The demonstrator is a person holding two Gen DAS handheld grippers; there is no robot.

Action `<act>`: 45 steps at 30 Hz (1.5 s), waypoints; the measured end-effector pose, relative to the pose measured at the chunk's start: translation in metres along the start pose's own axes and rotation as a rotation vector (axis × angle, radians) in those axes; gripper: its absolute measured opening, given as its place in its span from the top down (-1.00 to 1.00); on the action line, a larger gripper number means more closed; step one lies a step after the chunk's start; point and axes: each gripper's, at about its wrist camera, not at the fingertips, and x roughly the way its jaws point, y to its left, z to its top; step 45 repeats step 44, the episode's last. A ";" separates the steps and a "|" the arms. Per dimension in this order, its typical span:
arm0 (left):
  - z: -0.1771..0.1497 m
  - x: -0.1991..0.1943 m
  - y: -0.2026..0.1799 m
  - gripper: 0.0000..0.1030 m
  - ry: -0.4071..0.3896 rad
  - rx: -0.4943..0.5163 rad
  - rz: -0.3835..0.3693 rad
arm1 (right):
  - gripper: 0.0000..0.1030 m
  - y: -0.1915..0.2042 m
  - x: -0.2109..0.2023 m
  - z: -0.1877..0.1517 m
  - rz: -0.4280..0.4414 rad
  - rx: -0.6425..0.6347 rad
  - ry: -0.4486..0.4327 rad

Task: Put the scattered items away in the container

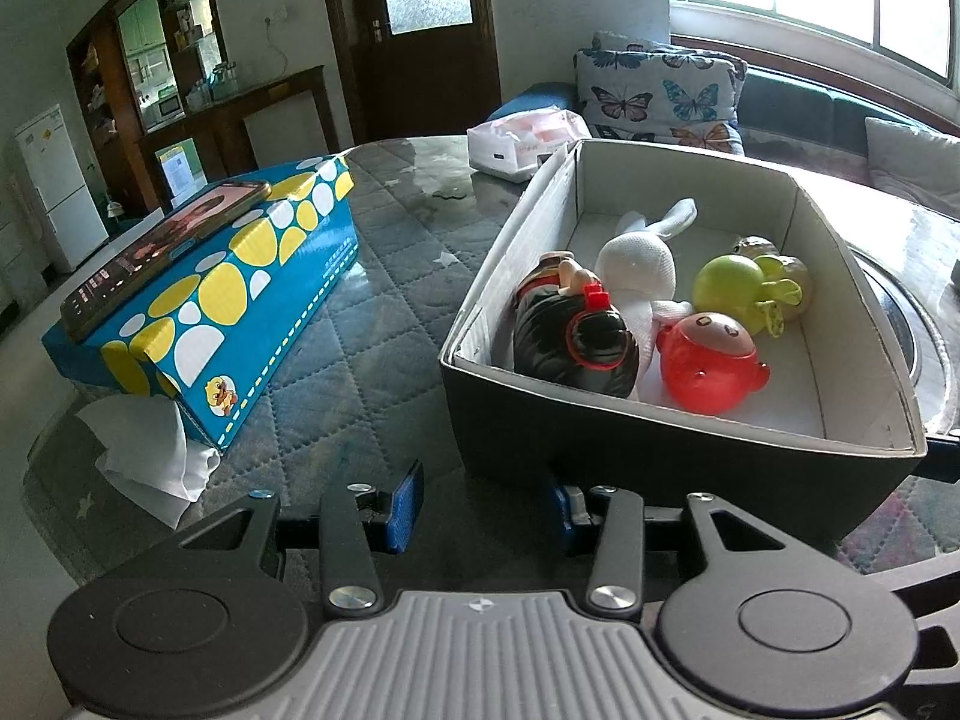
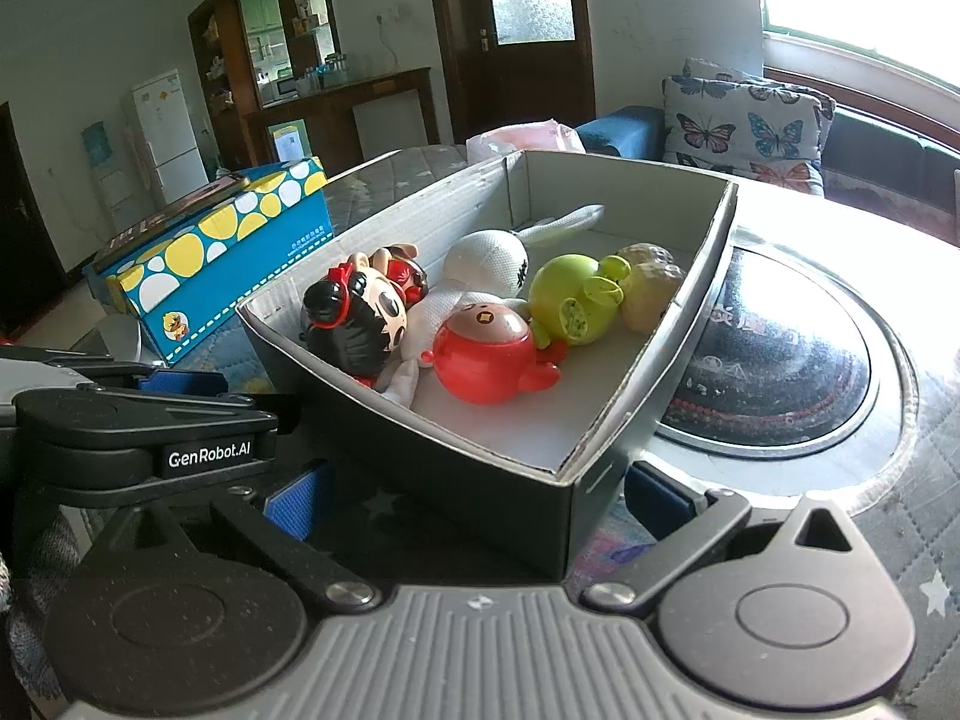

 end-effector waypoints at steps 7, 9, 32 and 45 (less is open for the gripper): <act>0.000 0.002 -0.001 0.12 0.006 -0.003 0.004 | -1.00 0.000 0.000 0.000 -0.001 -0.001 0.001; 0.000 0.002 -0.001 0.12 0.008 -0.005 0.004 | -1.00 0.000 0.000 0.000 0.000 0.000 0.001; -0.001 0.005 0.000 0.12 0.017 -0.013 0.006 | -1.00 -0.001 0.002 -0.001 -0.001 0.003 0.003; -0.001 0.005 0.002 0.19 0.018 -0.033 0.001 | -1.00 -0.002 0.002 -0.002 0.001 0.012 0.000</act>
